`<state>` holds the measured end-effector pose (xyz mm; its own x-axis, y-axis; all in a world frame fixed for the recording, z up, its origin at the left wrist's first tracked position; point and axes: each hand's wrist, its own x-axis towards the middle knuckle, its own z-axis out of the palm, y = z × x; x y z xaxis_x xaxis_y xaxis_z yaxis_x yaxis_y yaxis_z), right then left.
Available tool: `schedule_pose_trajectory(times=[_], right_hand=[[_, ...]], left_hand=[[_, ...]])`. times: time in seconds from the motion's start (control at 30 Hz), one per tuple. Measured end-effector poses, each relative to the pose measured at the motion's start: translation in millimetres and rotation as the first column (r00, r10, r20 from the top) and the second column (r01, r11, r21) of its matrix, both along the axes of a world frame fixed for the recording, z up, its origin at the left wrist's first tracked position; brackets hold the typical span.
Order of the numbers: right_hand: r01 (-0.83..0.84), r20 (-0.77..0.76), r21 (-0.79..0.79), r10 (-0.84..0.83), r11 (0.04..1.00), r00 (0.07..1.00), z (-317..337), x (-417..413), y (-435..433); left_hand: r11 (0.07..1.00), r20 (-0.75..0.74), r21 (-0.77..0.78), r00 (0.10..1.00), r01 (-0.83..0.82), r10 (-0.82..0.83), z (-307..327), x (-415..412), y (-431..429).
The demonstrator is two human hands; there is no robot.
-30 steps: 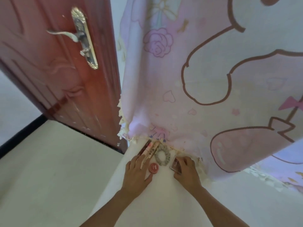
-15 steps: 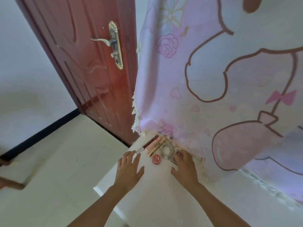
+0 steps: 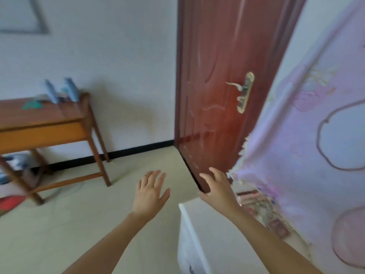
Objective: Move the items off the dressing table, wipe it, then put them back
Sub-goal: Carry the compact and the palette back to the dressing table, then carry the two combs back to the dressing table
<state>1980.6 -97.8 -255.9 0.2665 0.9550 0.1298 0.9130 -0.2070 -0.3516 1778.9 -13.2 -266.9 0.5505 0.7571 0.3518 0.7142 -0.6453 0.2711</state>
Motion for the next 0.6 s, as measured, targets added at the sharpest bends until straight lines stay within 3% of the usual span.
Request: schedule_pose_trajectory(times=[0.17,0.33,0.6], right_hand=[[-0.22,0.138,0.063,0.21,0.974,0.968,44.2,-58.9,57.2],[-0.419,0.249,0.099,0.385,0.903,0.889,78.0,-142.1,113.7],[-0.606,0.302,0.189,0.542,0.773,0.784,104.5,-326.1,195.5]], left_hand=[[0.984,0.072,0.018,0.982,-0.175,0.174,36.6,-76.9,26.8],[0.932,0.129,0.151,0.942,-0.328,0.31,76.1,-173.2,40.1],[0.812,0.033,0.234,0.84,-0.534,0.542,111.6,-363.6,57.4]])
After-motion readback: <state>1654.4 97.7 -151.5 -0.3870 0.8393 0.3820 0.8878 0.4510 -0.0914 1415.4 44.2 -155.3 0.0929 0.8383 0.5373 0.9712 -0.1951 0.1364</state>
